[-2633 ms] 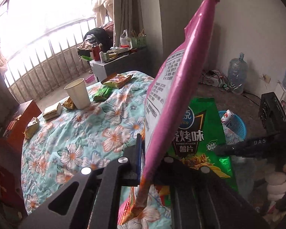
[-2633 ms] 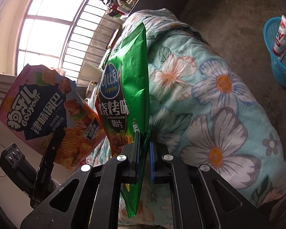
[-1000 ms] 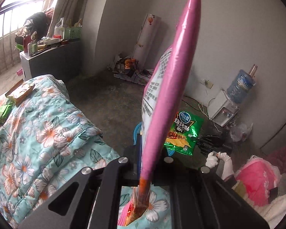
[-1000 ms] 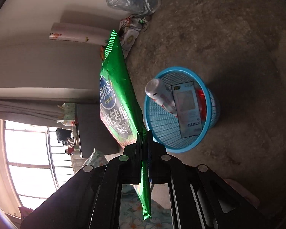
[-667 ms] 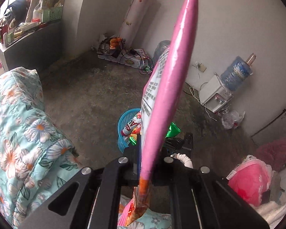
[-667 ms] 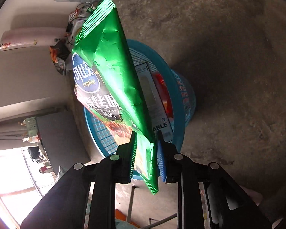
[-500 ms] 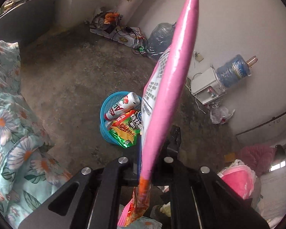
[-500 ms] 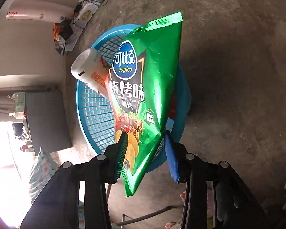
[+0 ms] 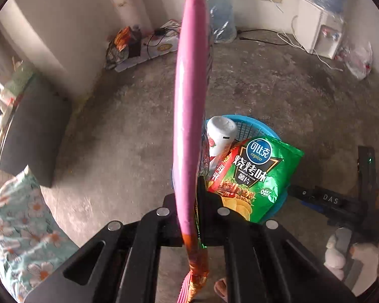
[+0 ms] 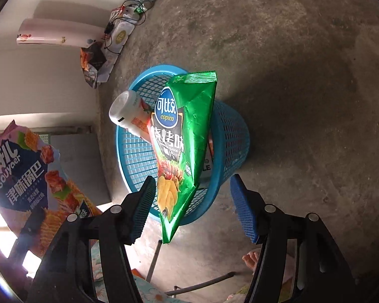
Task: Collect trash
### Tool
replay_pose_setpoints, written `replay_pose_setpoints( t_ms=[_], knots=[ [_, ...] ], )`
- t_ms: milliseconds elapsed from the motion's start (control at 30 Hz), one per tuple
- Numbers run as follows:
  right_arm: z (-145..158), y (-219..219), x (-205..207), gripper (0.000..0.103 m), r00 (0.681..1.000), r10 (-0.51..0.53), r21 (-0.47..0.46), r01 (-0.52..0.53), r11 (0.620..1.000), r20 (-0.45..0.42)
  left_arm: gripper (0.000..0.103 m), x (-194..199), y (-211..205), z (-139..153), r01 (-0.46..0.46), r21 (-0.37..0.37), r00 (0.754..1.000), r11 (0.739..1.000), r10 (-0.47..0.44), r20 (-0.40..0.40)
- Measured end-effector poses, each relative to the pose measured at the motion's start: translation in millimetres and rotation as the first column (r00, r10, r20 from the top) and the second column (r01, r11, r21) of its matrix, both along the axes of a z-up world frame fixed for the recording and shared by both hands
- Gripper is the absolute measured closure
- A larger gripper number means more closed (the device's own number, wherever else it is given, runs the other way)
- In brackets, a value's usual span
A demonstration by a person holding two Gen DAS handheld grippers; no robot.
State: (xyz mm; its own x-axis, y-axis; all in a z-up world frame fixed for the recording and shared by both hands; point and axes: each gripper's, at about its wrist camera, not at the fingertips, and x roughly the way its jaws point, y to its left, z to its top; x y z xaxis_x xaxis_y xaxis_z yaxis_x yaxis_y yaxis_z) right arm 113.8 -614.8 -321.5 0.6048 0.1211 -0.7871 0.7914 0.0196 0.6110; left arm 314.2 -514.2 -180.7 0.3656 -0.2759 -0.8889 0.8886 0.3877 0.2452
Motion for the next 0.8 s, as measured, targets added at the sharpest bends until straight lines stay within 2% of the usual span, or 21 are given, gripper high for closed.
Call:
replay_pose_setpoints(
  t_ms=[67, 100, 133, 167, 233, 333, 433, 500, 567, 667, 733, 800],
  knots=[
    [-5.7, 0.1, -5.6, 0.044, 1.000, -0.017, 0.018, 0.017, 1.000, -0.011, 0.092, -31.5, -14.2, -26.4, 0.142, 0.069, 0.985, 0.987, -0.148, 0.089],
    [-8.7, -0.1, -8.4, 0.044, 1.000, -0.024, 0.026, 0.025, 0.999, -0.019, 0.085, -43.6, -20.0, -41.9, 0.200, 0.108, 0.974, 0.974, -0.210, 0.086],
    [-10.9, 0.0, -10.4, 0.044, 0.999, -0.030, 0.034, 0.031, 0.999, -0.024, 0.064, -47.2, -23.2, -61.0, 0.248, 0.152, 0.966, 0.957, -0.257, 0.042],
    [-12.6, 0.4, -11.9, 0.044, 0.999, -0.035, 0.041, 0.036, 0.999, -0.027, 0.046, -51.7, -25.8, -78.0, 0.274, 0.191, 0.961, 0.942, -0.277, -0.012],
    [-13.4, 2.5, -14.9, 0.044, 0.999, -0.038, 0.049, 0.039, 0.998, -0.028, 0.043, -49.0, -27.5, -101.2, 0.262, 0.228, 0.964, 0.938, -0.246, -0.096],
    [-10.7, 5.9, -15.9, 0.044, 1.000, -0.026, 0.056, 0.027, 0.998, -0.018, 0.040, -25.4, -24.9, -105.6, 0.143, 0.171, 0.976, 0.975, -0.110, -0.190],
    [-4.0, 6.6, -16.5, 0.044, 1.000, -0.013, 0.039, 0.013, 0.999, -0.017, 0.037, 4.3, -22.2, -82.7, -0.027, 0.062, 0.952, 0.998, 0.045, -0.302],
    [0.3, 7.7, -17.5, 0.044, 1.000, -0.017, 0.036, 0.018, 0.999, -0.020, 0.037, 20.9, -16.1, -58.1, -0.122, -0.011, 0.932, 0.992, 0.111, -0.345],
    [9.7, 8.9, -15.6, 0.044, 0.999, -0.013, 0.006, 0.013, 1.000, -0.031, 0.037, 28.8, -2.5, -25.0, -0.175, -0.097, 0.917, 0.980, 0.126, -0.379],
    [40.8, 14.1, -15.7, 0.044, 0.997, 0.019, -0.105, -0.027, 0.994, -0.079, 0.037, 30.9, 33.7, 37.4, -0.198, -0.242, 0.917, 0.950, 0.093, -0.387],
    [68.9, 21.7, -14.2, 0.044, 0.993, 0.059, -0.194, -0.078, 0.978, -0.102, 0.035, 31.2, 67.2, 80.4, -0.221, -0.338, 0.919, 0.915, 0.079, -0.387],
    [102.5, 31.6, -10.4, 0.044, 0.986, 0.112, -0.311, -0.144, 0.939, -0.120, 0.029, 29.3, 109.6, 118.6, -0.261, -0.427, 0.920, 0.866, 0.088, -0.383]
  ],
)
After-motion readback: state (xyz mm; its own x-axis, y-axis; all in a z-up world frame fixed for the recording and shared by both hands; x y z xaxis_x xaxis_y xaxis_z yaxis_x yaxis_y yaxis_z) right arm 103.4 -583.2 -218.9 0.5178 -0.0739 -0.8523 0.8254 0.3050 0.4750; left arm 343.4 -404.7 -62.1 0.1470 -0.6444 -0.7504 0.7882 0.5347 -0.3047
